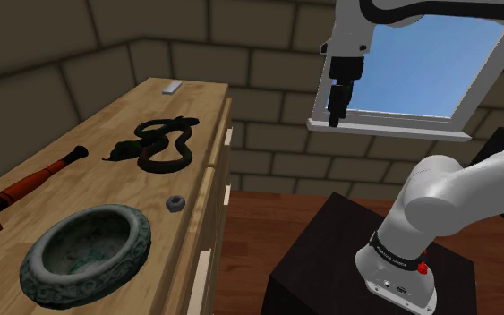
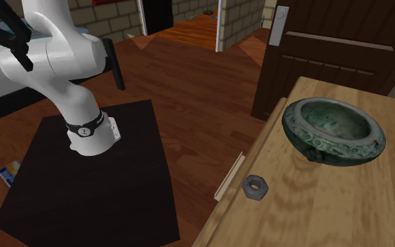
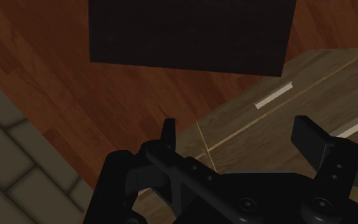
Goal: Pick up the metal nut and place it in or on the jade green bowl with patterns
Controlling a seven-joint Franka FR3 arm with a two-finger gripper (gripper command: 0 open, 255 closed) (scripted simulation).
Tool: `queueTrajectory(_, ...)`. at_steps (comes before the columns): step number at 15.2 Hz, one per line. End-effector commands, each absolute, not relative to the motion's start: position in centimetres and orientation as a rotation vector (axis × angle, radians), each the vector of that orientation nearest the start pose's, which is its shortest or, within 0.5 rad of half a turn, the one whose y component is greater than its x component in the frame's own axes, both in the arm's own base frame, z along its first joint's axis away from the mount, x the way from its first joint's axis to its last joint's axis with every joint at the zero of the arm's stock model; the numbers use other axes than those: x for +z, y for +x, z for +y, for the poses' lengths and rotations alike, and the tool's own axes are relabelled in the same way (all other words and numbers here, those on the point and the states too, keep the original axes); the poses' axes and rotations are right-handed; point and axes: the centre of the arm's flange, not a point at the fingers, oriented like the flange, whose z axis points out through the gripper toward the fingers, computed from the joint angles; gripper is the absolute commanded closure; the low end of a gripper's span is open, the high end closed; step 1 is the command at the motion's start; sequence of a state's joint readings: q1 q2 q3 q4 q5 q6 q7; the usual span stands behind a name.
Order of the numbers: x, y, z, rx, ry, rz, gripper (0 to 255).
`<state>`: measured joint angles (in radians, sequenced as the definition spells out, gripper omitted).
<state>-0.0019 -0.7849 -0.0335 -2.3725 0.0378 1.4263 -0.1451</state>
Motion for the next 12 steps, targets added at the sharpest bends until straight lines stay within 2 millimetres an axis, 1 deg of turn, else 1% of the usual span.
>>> queueTrajectory(1,57.1,29.0,-0.9,0.239,-3.052,-0.189,0)
queueTrajectory(12,52.5,34.8,11.5,0.164,-3.076,-0.225,0)
